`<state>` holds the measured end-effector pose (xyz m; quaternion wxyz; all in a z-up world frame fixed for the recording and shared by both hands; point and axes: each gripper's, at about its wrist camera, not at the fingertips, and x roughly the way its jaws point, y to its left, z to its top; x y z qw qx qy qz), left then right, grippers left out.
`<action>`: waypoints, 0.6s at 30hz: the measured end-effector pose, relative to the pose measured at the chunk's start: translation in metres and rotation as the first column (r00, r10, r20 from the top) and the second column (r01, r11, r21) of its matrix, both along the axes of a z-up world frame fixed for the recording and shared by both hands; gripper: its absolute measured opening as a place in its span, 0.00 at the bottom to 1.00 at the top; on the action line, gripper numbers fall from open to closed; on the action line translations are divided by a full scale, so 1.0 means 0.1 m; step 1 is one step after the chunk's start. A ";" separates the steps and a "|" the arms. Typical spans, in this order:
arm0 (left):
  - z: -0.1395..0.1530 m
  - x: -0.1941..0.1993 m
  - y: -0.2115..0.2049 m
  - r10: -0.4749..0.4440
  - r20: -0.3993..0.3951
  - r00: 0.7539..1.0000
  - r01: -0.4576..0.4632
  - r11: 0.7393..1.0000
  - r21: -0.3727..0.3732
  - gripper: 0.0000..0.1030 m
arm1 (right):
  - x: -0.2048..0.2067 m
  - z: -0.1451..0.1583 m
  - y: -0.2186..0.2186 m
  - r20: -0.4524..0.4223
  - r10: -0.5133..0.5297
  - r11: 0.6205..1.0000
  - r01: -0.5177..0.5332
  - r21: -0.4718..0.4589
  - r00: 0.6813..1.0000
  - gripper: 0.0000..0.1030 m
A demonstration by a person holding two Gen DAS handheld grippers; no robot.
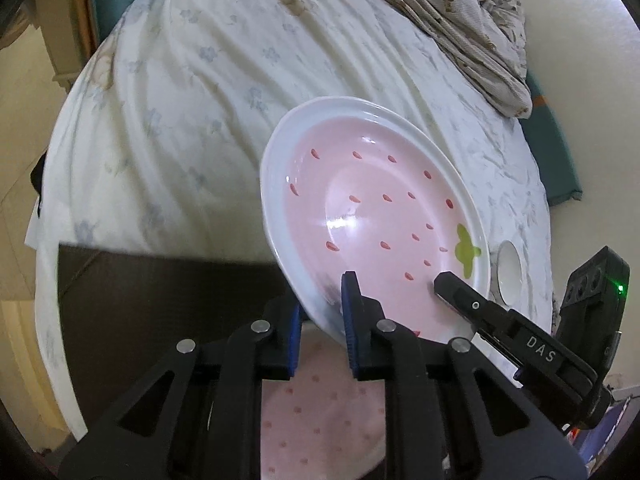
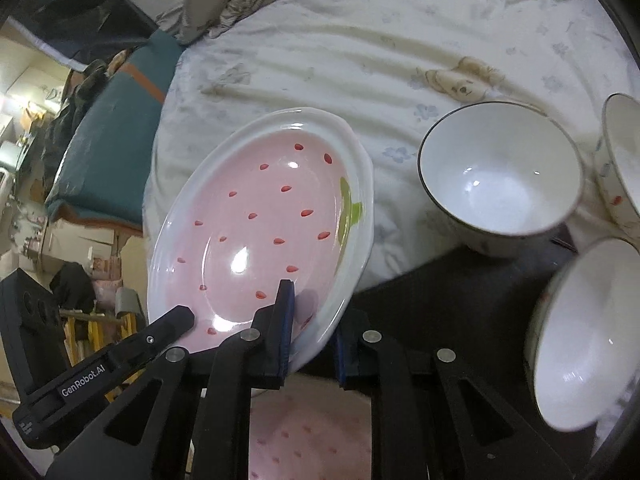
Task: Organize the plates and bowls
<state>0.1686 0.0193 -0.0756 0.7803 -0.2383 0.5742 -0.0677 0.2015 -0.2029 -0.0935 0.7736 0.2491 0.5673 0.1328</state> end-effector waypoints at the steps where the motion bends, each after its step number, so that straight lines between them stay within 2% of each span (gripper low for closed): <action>1: 0.04 -0.08 -0.01 -0.006 0.005 1.000 0.006 1.000 0.009 0.15 | -0.04 0.03 -0.01 0.002 -0.005 1.000 0.005 -0.001 1.000 0.18; 8: 0.17 -0.60 -0.03 -0.027 -0.006 1.000 0.027 0.999 0.022 0.15 | -0.54 0.19 -0.01 -0.002 0.007 1.000 -0.007 0.013 1.000 0.18; 14: 0.20 -1.03 -0.01 -0.028 -0.014 1.000 0.028 0.999 -0.016 0.15 | -1.00 0.27 -0.05 -0.007 -0.001 1.000 0.002 0.020 1.000 0.18; 18: 0.22 -1.20 -0.07 -0.042 -0.025 0.999 0.042 0.999 0.009 0.15 | -1.28 0.31 -0.08 0.001 -0.001 1.000 0.001 0.022 1.000 0.18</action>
